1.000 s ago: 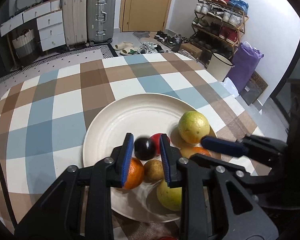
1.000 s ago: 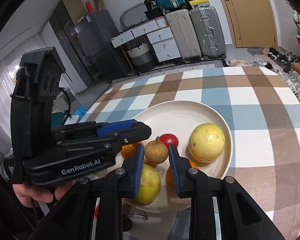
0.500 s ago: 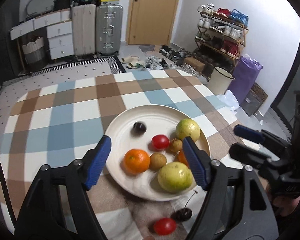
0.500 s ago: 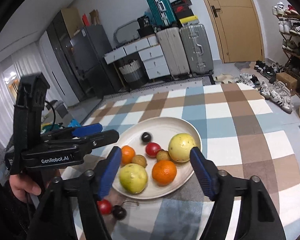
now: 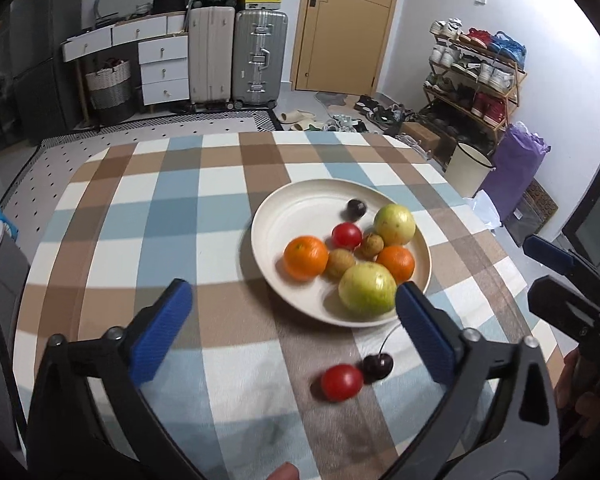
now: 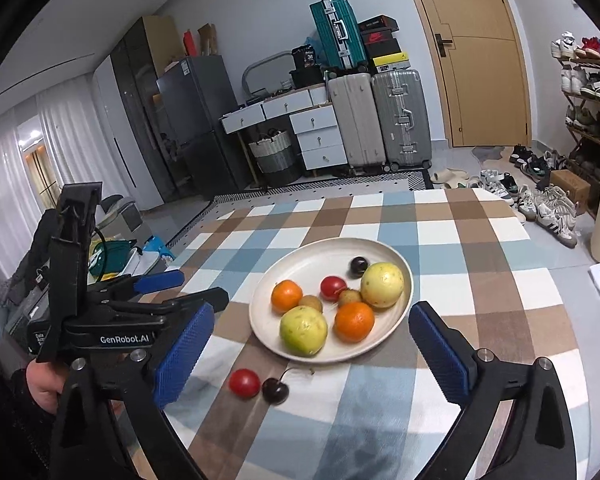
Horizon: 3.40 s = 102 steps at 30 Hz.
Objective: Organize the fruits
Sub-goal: 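Withdraw both tools from the plate toward the red tomato and cherry, then grasp the red tomato with the left tool and lift it, then hold the tomato in the left tool while the right tool grasps the dark cherry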
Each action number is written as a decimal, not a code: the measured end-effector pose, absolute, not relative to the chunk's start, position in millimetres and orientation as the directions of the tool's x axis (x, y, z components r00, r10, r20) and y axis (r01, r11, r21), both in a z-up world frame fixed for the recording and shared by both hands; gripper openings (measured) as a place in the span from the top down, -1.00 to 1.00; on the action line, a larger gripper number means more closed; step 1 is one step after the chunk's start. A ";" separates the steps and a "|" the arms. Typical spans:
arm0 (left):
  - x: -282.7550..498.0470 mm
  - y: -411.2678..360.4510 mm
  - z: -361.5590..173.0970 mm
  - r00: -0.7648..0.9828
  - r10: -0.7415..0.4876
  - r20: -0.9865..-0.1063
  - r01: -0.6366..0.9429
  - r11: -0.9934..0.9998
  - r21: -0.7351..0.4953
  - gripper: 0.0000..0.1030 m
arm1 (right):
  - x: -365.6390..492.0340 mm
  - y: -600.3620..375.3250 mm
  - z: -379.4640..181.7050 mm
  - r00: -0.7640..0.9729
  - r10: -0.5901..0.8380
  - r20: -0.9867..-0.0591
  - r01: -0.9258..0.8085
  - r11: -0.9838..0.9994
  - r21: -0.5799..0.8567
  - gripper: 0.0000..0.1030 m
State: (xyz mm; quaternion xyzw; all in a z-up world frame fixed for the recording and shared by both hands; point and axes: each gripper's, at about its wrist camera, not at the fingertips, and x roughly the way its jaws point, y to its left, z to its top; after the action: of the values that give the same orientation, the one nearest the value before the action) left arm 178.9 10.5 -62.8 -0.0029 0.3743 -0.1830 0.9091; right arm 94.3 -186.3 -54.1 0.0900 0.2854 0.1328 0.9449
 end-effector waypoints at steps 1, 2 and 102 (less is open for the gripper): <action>175.4 11.3 -64.2 0.653 -0.332 -0.681 0.330 0.934 -0.139 -0.97 | 91.1 -183.5 -55.0 0.800 0.296 -0.522 -0.199 0.951 0.235 -0.95; 172.5 11.7 -66.3 0.651 -0.327 -0.685 0.327 0.935 -0.135 -0.97 | 88.8 -182.0 -55.8 0.799 0.292 -0.525 -0.198 0.953 0.229 -0.95; 138.3 71.0 -94.6 0.526 -0.432 -0.733 0.310 0.899 -0.308 0.45 | 117.1 -117.6 -137.4 0.623 0.317 -0.715 -0.292 0.942 0.163 0.50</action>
State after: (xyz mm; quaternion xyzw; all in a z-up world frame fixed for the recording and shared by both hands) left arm 138.3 71.0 -94.6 -0.0697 0.4379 -0.2131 0.8706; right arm 117.1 -117.6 -137.4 0.0156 0.4000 0.1690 0.9007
